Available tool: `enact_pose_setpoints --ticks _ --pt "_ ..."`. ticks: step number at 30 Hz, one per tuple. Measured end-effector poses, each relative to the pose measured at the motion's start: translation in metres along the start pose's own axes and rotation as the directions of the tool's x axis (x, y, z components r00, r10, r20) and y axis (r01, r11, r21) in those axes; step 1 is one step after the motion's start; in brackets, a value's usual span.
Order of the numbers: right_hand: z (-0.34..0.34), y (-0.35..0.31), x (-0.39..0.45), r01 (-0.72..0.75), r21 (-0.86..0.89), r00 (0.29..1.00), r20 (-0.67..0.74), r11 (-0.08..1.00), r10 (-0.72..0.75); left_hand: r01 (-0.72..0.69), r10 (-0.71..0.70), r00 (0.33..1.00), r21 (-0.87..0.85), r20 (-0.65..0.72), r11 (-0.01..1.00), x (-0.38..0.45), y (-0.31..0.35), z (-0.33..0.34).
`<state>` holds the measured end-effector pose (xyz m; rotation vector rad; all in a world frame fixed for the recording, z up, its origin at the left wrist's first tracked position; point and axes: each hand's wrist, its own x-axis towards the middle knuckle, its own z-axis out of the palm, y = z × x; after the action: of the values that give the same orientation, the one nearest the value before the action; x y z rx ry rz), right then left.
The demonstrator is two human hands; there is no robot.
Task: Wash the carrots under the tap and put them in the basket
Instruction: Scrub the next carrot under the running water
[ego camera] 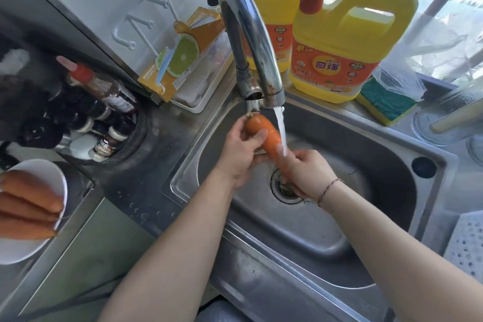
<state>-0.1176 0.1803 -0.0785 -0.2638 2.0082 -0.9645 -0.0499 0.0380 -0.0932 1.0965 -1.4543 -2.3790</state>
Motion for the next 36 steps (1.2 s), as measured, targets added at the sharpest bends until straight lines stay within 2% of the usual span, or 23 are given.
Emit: enact_pose_setpoints --ticks 3,4,6,9,11,12,15,17,24,26,28,30,32,34,36 --pt "-0.003 0.011 -0.007 0.039 0.246 0.974 0.208 0.968 -0.092 0.020 -0.022 0.999 -0.074 -0.027 0.997 0.003 0.005 -0.011" --pt "-0.004 0.011 -0.008 0.027 0.287 0.970 0.224 0.958 -0.094 0.024 -0.026 0.999 -0.080 -0.034 0.996 0.002 0.006 -0.012" --pt "-0.003 0.005 -0.007 0.020 0.257 0.989 0.137 0.966 -0.057 0.031 -0.034 0.999 -0.096 -0.034 0.995 -0.002 0.004 -0.008" --pt "-0.002 -0.007 -0.002 -0.015 0.079 0.999 -0.027 0.997 0.017 0.036 -0.036 0.999 -0.098 0.008 0.995 -0.005 -0.002 0.000" --pt "-0.005 -0.009 -0.003 -0.025 0.041 1.000 0.013 0.999 0.024 0.021 -0.022 1.000 -0.066 -0.013 0.998 -0.001 0.002 -0.003" --pt "-0.005 -0.007 -0.004 -0.009 0.074 0.997 0.075 0.997 0.004 0.012 -0.015 0.999 -0.065 -0.037 0.998 0.001 0.005 -0.006" --pt "-0.011 0.001 -0.011 -0.017 0.355 0.972 0.224 0.935 -0.067 -0.021 0.007 0.995 -0.132 -0.104 0.991 0.007 0.014 -0.020" --pt "-0.016 0.004 -0.017 -0.039 0.467 0.967 0.241 0.884 -0.085 -0.030 0.010 0.995 -0.195 -0.099 0.980 0.007 0.018 -0.027" --pt "-0.018 0.012 -0.020 -0.028 0.643 0.958 0.235 0.766 -0.162 -0.075 0.047 0.994 -0.302 -0.100 0.950 0.008 0.020 -0.032" --pt "-0.017 0.013 -0.020 0.019 0.603 0.968 0.190 0.798 -0.166 -0.078 0.056 0.996 -0.341 -0.073 0.937 0.007 0.020 -0.036" --pt "-0.012 0.016 -0.020 0.112 0.508 0.980 0.088 0.854 -0.180 -0.062 0.053 0.998 -0.365 -0.033 0.929 0.005 0.021 -0.037" --pt "-0.007 0.024 -0.020 0.252 0.351 0.967 -0.064 0.902 -0.245 -0.023 0.013 0.999 -0.283 -0.039 0.959 0.004 0.024 -0.034" --pt "-0.005 0.033 -0.021 0.361 0.203 0.927 -0.182 0.910 -0.327 0.006 -0.017 0.996 -0.125 -0.088 0.992 0.004 0.027 -0.033" --pt "-0.005 0.039 -0.022 0.386 0.192 0.915 -0.204 0.903 -0.348 0.011 -0.018 0.993 -0.052 -0.119 0.999 0.006 0.029 -0.035" --pt "-0.003 0.040 -0.023 0.354 0.303 0.933 -0.173 0.885 -0.314 0.018 -0.023 0.993 -0.043 -0.113 0.999 0.007 0.029 -0.037"
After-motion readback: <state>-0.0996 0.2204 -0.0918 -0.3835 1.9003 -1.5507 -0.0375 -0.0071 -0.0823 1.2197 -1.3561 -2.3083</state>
